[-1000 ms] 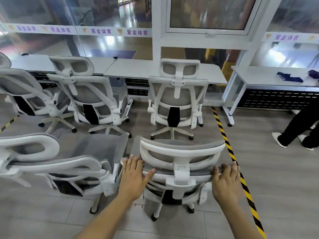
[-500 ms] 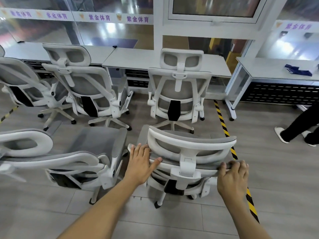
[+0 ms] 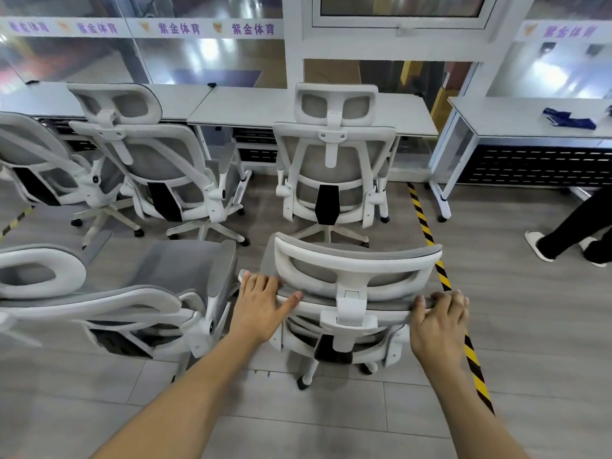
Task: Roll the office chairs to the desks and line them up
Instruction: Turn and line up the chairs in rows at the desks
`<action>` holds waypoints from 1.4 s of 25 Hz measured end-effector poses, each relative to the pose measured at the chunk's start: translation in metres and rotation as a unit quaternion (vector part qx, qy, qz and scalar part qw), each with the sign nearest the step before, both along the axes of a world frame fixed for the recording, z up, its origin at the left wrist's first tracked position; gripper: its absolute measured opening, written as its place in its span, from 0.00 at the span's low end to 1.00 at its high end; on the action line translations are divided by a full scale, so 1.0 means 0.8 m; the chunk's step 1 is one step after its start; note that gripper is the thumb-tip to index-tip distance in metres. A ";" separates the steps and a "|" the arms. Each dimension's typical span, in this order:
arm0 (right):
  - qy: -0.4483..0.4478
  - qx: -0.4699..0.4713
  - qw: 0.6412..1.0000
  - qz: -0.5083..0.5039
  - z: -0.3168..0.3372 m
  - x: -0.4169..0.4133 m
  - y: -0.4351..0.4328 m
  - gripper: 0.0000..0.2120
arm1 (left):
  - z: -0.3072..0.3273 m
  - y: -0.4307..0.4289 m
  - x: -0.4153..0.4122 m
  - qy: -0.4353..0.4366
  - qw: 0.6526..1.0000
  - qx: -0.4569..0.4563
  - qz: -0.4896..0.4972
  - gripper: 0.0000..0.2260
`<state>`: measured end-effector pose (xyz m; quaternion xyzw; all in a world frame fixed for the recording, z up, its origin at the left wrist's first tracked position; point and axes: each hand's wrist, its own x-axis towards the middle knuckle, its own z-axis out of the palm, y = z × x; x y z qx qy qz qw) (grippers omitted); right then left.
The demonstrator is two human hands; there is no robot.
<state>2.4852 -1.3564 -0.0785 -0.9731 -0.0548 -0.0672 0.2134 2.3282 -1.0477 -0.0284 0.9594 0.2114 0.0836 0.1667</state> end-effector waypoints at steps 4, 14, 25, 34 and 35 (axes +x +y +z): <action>0.012 0.006 1.000 -0.006 0.002 -0.001 0.006 0.33 | 0.001 0.007 -0.002 0.019 1.000 -0.004 -0.006 0.40; 0.021 0.098 0.995 -0.019 0.045 -0.027 0.005 0.20 | 0.020 -0.007 -0.023 0.048 0.999 -0.014 -0.003 0.34; -0.116 0.220 0.967 0.065 0.107 -0.232 0.160 0.17 | 0.074 0.077 -0.236 -0.030 0.998 0.001 -0.053 0.13; -0.072 0.201 0.932 0.291 0.135 -0.428 0.392 0.13 | 0.109 0.230 -0.447 -0.086 0.995 0.033 0.025 0.11; -0.068 0.190 0.928 0.313 0.139 -0.440 0.415 0.14 | 0.108 0.248 -0.462 -0.090 0.994 0.041 0.035 0.11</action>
